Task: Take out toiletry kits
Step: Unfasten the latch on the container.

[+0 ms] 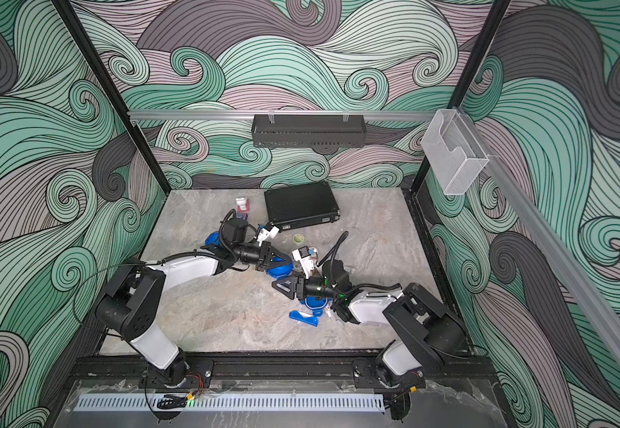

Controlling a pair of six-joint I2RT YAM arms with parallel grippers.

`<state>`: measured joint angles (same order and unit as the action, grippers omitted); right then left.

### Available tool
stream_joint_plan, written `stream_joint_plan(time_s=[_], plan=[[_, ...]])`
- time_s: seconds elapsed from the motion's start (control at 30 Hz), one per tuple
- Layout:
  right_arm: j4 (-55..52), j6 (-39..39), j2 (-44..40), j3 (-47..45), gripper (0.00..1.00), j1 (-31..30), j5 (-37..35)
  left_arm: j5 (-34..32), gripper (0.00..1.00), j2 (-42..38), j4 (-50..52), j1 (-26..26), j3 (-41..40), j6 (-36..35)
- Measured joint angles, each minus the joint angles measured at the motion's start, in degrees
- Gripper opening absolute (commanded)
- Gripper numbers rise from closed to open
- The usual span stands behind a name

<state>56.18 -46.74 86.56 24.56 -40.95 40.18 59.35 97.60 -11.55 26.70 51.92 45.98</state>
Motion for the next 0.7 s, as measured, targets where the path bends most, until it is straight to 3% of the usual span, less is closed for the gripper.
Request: stream_joint_plan(time_s=[0.17, 0.33, 0.57, 0.7], plan=[[-1.4, -1.6, -0.4, 0.4, 0.62, 0.1, 4.4, -0.3, 0.0, 0.1, -0.1, 0.0, 0.1, -0.4], [-14.6, 4.0, -10.9, 2.3, 0.7, 0.0, 7.8, -0.8, 0.0, 0.1, 0.1, 0.0, 0.3, -0.6], [-25.5, 10.8, -20.0, 3.0, 0.72, 2.2, 7.1, -1.5, 0.0, -0.4, 0.9, 0.0, 0.5, -1.3], [-31.1, 12.0, -20.8, 3.0, 0.72, 7.7, 5.2, -2.9, 0.0, -1.5, 3.4, 0.2, 1.8, -3.0]])
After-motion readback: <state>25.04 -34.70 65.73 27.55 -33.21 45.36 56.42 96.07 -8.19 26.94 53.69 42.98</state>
